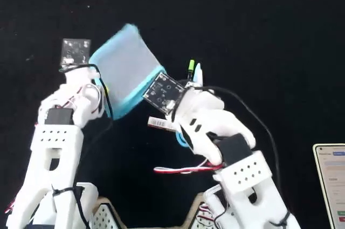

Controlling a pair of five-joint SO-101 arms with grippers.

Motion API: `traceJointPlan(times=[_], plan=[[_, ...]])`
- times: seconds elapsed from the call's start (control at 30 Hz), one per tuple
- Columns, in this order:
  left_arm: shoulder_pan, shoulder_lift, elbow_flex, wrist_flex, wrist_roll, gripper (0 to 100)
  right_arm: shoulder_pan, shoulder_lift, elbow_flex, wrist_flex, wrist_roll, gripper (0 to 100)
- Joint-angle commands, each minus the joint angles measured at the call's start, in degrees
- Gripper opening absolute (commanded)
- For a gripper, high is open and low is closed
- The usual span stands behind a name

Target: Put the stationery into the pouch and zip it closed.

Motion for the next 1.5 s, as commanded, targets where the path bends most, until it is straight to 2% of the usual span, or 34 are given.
traceJointPlan(times=[0.0,0.17,0.47,0.57,0.73,1.0,1.13,1.3,1.47], plan=[[0.4,-1.14,1.19,-0.79,-1.14,17,-0.62,-3.74,-3.74,-5.8,-4.57,1.0],[1.36,-5.63,4.62,-0.62,-1.05,17,-3.96,-3.38,-3.12,-12.04,-11.96,1.0],[1.8,-15.65,12.88,-1.05,-0.97,17,-14.33,-1.1,-4.53,-15.03,-13.54,1.0],[1.8,-18.73,14.29,-1.05,-0.18,17,-14.95,-0.84,-5.76,-14.59,-13.54,1.0],[1.89,-22.24,15.25,-1.14,8.18,17,-14.95,-1.1,-6.02,-11.08,-13.19,1.0],[8.4,-23.82,17.63,-4.31,8.7,17,-15.03,-1.1,-4.18,-5.98,-13.01,1.1],[2.86,-23.82,16.57,-1.49,5.27,17,-16.7,-1.19,-3.3,-3.52,-13.01,1.1],[-7.34,-23.82,13.58,3.87,-2.81,17,-24.09,-0.84,-1.63,-3.6,-13.01,1.1],[-13.93,-23.82,8.92,12.57,-8.26,17,-24.62,-0.92,2.77,-3.69,-13.01,1.1]])
